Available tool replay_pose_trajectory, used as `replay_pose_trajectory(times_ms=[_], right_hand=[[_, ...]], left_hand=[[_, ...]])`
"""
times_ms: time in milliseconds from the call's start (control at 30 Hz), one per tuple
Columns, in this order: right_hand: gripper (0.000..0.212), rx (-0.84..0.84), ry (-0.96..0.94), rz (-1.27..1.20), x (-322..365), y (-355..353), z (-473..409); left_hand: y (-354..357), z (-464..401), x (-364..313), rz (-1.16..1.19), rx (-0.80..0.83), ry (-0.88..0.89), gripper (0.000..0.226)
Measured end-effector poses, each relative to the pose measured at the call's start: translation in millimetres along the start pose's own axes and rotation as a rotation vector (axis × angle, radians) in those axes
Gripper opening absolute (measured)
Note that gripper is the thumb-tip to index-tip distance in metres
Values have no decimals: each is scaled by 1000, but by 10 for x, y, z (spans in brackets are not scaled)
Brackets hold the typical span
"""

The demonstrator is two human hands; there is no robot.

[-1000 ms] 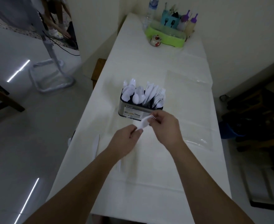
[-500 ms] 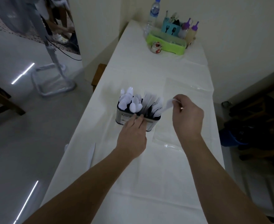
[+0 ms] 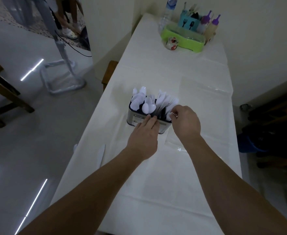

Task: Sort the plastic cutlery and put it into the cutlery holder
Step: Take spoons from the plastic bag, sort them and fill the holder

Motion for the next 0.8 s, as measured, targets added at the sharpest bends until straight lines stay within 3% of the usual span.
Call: replay_pose_trajectory(times_ms=[167,333,467,567,667,800], right_hand=[[32,-111,-10,-93,51,-61,182],[26,-265,-123,-192,323,-26,688],[18,-90,-139,-245,574,340,1066],[16,109,-95,-229,680,739,1304],[17,272,-19,-202,722,1107,1530],[20,347,145,-201,684,1391,1789]], left_hand=[[-329,164,258,299,-181,-46,46],[-500,781,881,387,-302,-422,36],[-293,1418,1412,382,-249,-797,27],[-113,1791,1561,340,-110,-953,23],[-1,1992,1531,317,6,-1012,19],[110,2028,1434,262,119,-967,23]])
Point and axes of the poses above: each hand's wrist, its own z-axis away from the middle knuckle, its own y-axis out of the palm, x = y × z, the point moved 6 cm from there along -z, towards the middle knuckle, and after that the axes turned 3 degrees about -z, right-handed, at the moved point
